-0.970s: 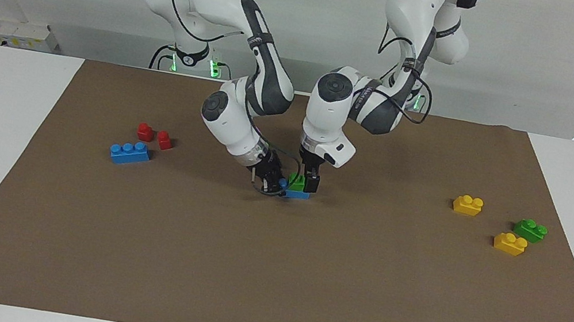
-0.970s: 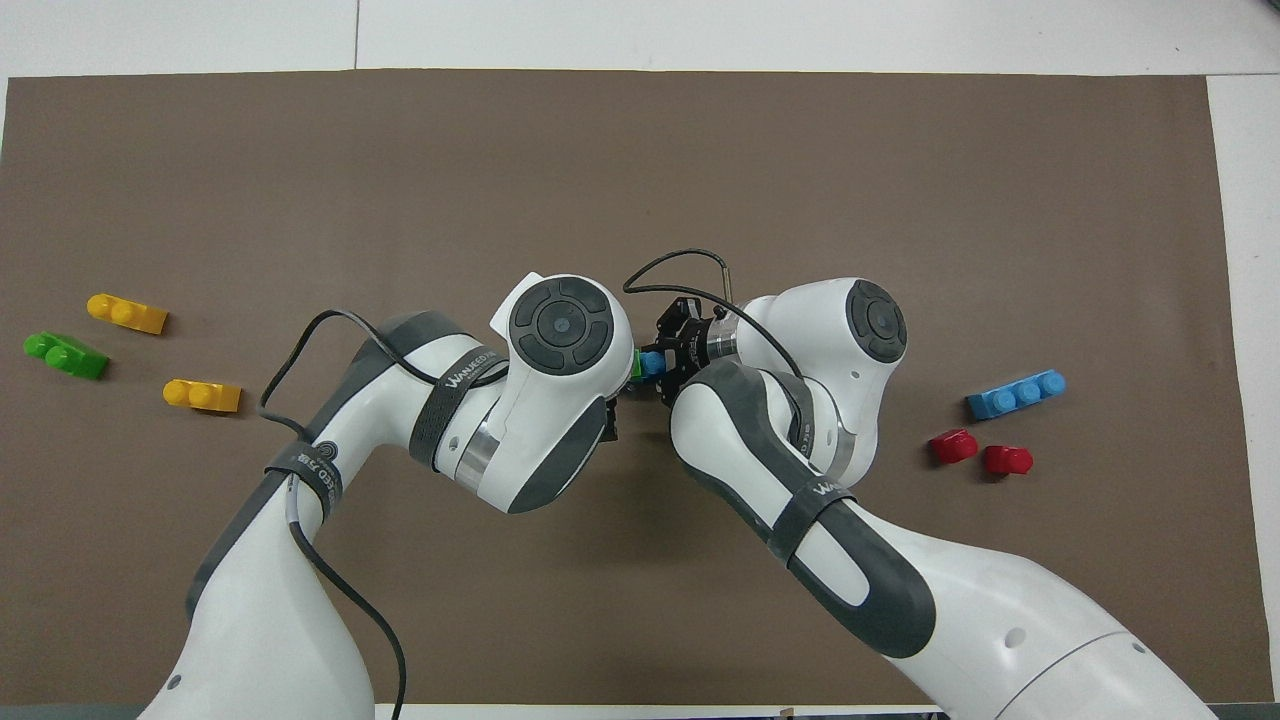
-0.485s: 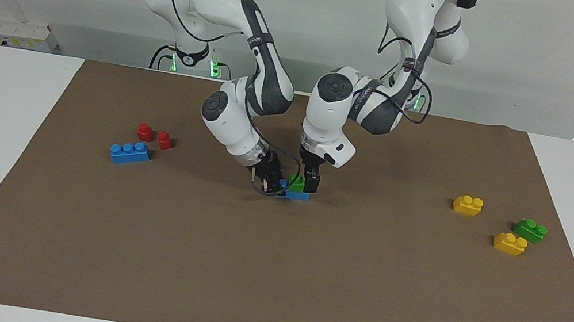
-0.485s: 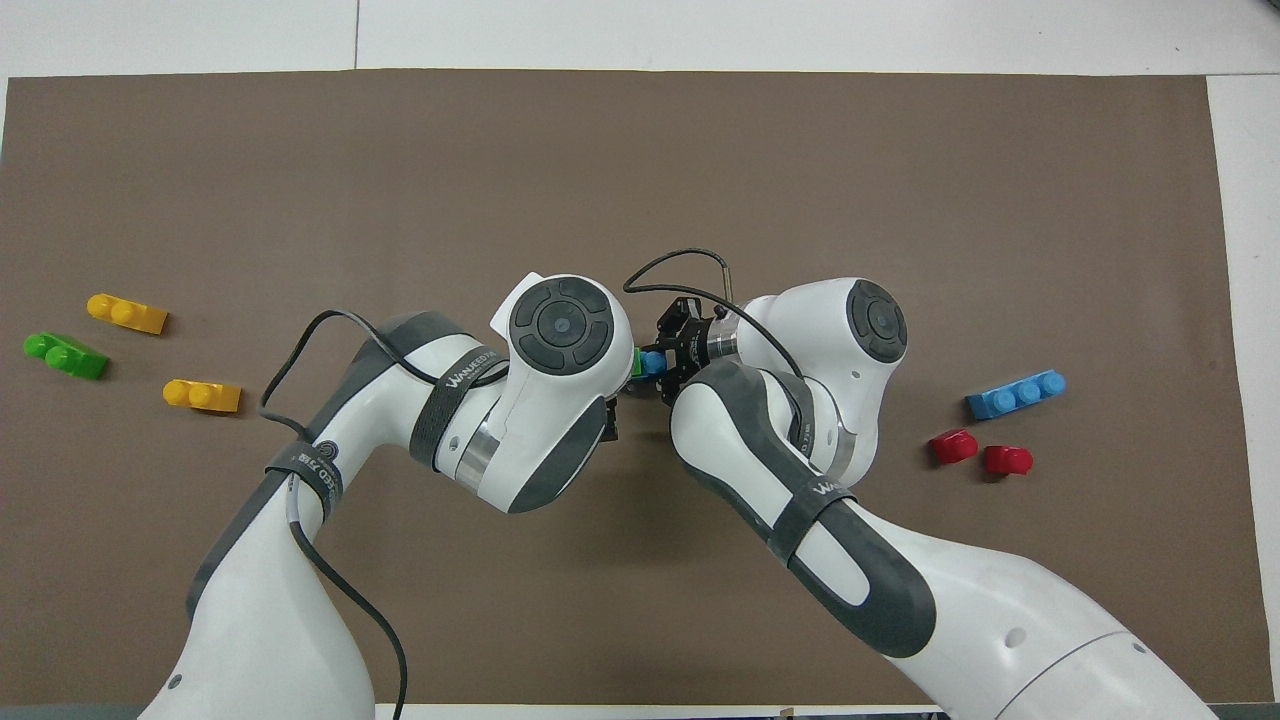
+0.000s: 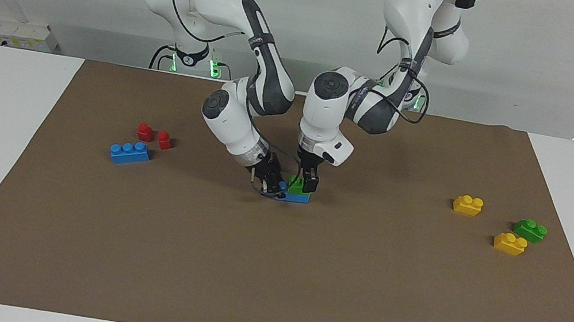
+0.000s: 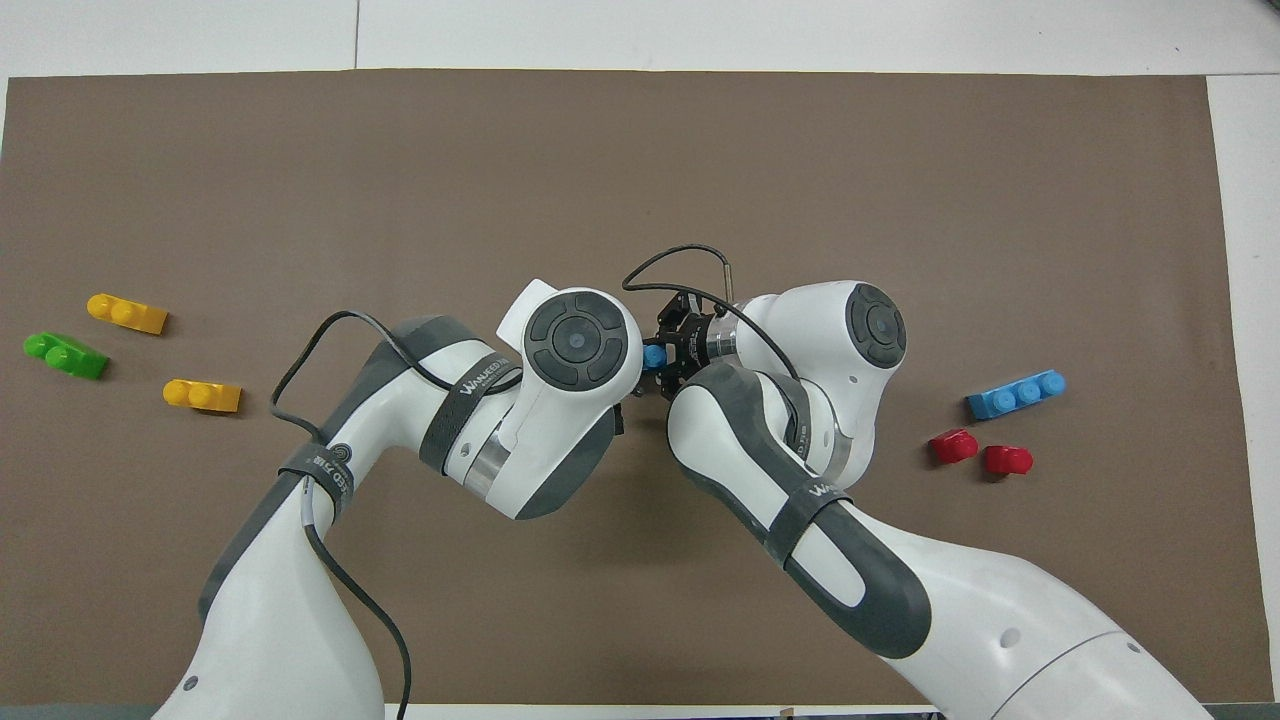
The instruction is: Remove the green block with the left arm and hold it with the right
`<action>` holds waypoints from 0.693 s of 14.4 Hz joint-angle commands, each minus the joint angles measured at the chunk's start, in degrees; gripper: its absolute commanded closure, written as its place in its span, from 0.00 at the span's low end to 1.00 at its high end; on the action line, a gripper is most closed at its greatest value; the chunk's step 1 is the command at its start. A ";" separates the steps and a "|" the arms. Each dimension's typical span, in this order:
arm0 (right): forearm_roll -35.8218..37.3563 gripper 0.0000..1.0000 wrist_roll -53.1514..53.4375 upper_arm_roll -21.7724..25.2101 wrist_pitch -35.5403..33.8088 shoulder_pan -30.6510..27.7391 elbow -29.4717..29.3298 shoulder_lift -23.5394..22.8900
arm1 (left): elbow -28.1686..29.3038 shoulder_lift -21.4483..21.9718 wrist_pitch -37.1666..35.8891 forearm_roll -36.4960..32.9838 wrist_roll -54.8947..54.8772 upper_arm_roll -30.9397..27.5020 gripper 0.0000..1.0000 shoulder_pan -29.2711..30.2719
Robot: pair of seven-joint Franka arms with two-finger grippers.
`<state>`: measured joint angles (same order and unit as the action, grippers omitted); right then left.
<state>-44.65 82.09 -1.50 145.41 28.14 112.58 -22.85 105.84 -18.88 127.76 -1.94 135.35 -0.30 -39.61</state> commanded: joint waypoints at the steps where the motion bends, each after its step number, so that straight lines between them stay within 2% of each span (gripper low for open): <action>1: -2.11 1.00 -1.93 0.01 1.71 0.25 0.27 -0.18 | 0.42 -0.01 1.44 -1.22 1.84 -1.02 1.00 -1.08; 5: -2.11 1.00 -1.93 0.01 1.71 0.25 0.27 -0.18 | 0.42 1.04 1.26 -1.22 1.93 -0.93 1.00 -0.39; 10: -2.11 1.00 -1.84 0.09 1.80 0.77 0.27 -0.18 | 0.25 8.23 -4.44 -1.31 0.01 -1.28 1.00 2.60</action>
<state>-44.69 81.70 -1.57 146.29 28.25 112.42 -22.87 105.22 -15.39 127.07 -2.90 135.82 -1.34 -38.80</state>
